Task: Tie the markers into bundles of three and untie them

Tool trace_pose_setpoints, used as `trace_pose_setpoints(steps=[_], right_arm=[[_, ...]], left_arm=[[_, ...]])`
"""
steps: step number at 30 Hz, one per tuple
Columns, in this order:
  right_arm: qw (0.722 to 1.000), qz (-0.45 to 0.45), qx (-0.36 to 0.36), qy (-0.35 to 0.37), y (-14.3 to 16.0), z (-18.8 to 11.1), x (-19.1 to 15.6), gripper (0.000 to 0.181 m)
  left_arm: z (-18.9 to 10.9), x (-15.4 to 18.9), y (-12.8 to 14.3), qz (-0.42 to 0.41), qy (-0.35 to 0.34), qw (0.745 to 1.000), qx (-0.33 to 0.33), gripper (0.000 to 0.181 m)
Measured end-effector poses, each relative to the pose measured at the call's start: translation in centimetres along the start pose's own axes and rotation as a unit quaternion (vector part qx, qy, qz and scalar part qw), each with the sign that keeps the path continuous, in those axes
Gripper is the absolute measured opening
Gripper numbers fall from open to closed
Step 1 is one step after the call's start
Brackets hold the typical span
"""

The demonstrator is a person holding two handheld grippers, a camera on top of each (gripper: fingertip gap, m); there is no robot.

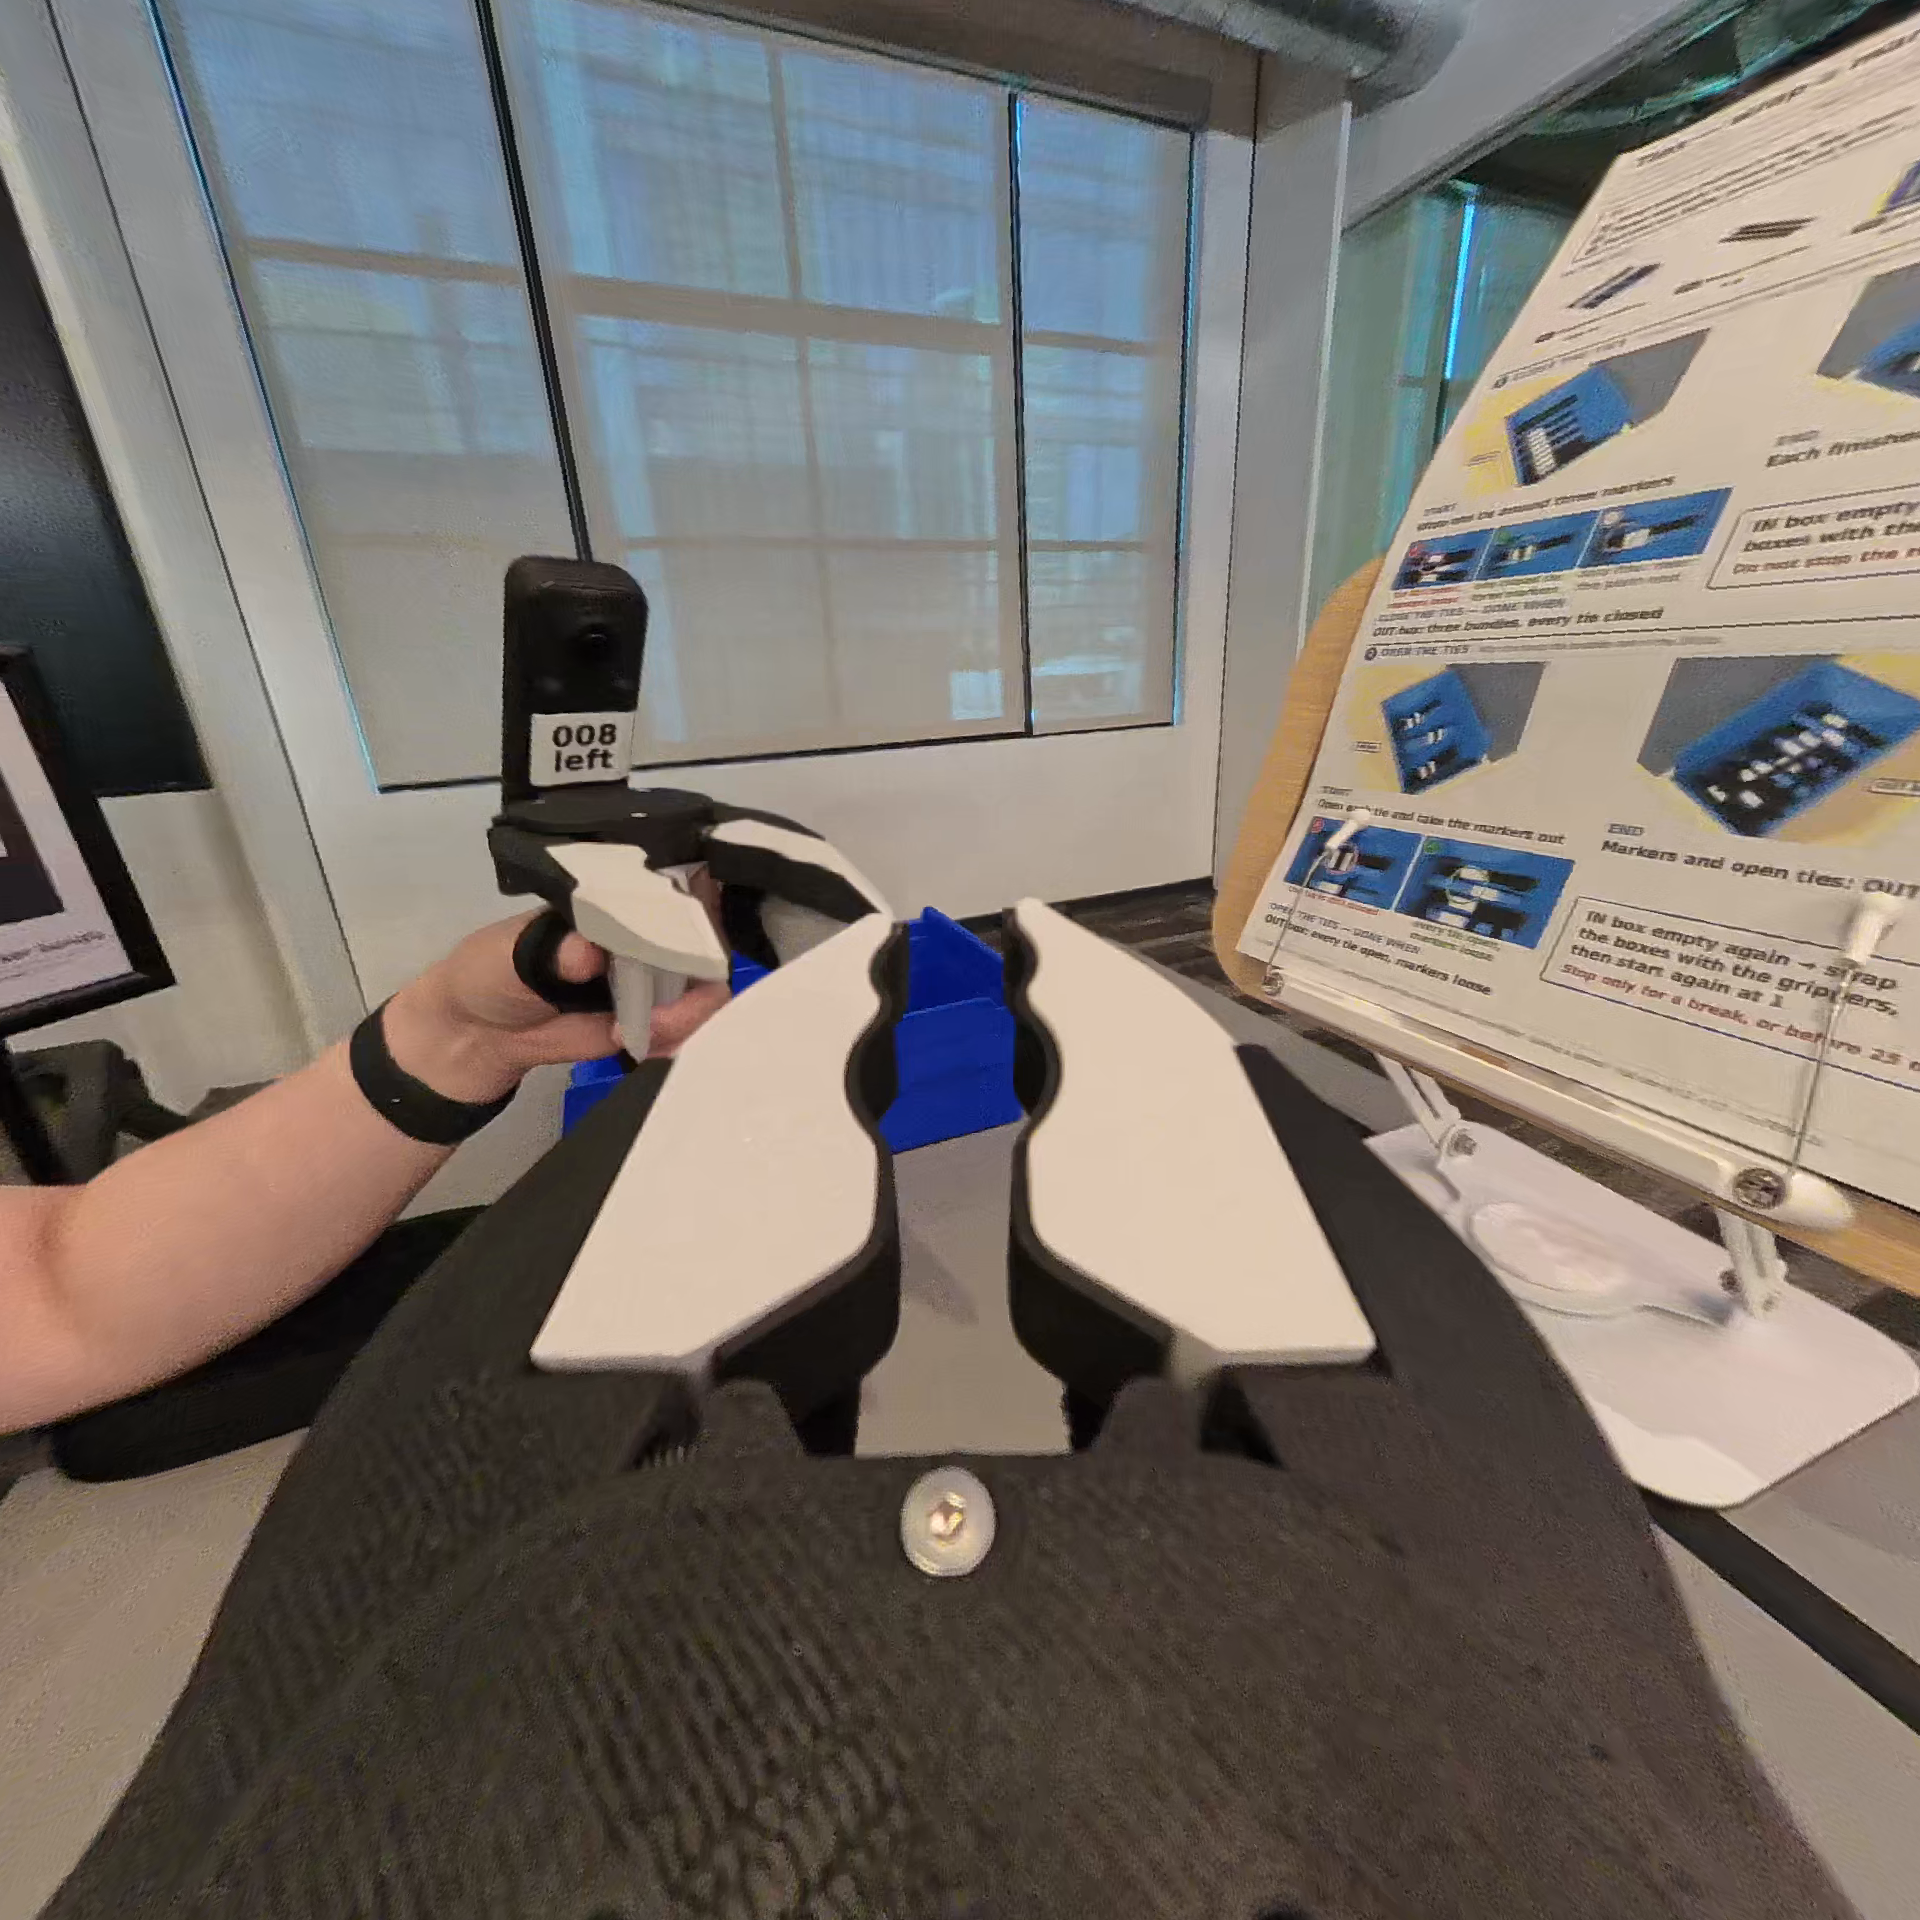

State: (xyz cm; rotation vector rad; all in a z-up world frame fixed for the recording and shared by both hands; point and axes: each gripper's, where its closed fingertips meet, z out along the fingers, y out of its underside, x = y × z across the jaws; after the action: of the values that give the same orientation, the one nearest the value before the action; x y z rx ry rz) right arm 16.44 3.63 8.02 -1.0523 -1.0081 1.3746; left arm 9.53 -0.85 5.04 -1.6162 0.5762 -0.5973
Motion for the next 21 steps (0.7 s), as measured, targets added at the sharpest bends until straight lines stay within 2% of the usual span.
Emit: trace_pose_setpoints(steps=[3,6,9,14,18,21], right_arm=[[0.999,-0.035,0.002,0.002,-0.5,0.3,-0.8,0.017],[0.998,-0.05,0.025,-0.025,-1.7,0.2,-2.2,0.002],[0.994,-0.081,0.06,-0.044,-3.1,0.0,-3.5,0.002],[0.998,-0.039,0.024,-0.04,-2.8,0.5,-3.9,0.011],[0.997,-0.024,0.017,-0.068,-2.6,0.5,-4.7,0.001],[0.996,-0.034,0.012,-0.076,-2.4,0.3,-4.8,0.002]], left_arm=[[1.1,0.2,0.7,0.0,-0.005,1.0,-0.007,0.055],[1.3,0.1,0.5,0.002,-0.011,1.0,0.003,0.056],[1.1,0.1,0.1,-0.004,-0.008,1.0,0.016,0.056],[1.1,-0.1,0.0,-0.011,-0.013,1.0,0.021,0.062],[1.0,-0.2,0.0,-0.009,-0.02,1.0,0.022,0.064],[1.0,-0.3,0.0,-0.007,-0.023,0.999,0.023,0.067]])
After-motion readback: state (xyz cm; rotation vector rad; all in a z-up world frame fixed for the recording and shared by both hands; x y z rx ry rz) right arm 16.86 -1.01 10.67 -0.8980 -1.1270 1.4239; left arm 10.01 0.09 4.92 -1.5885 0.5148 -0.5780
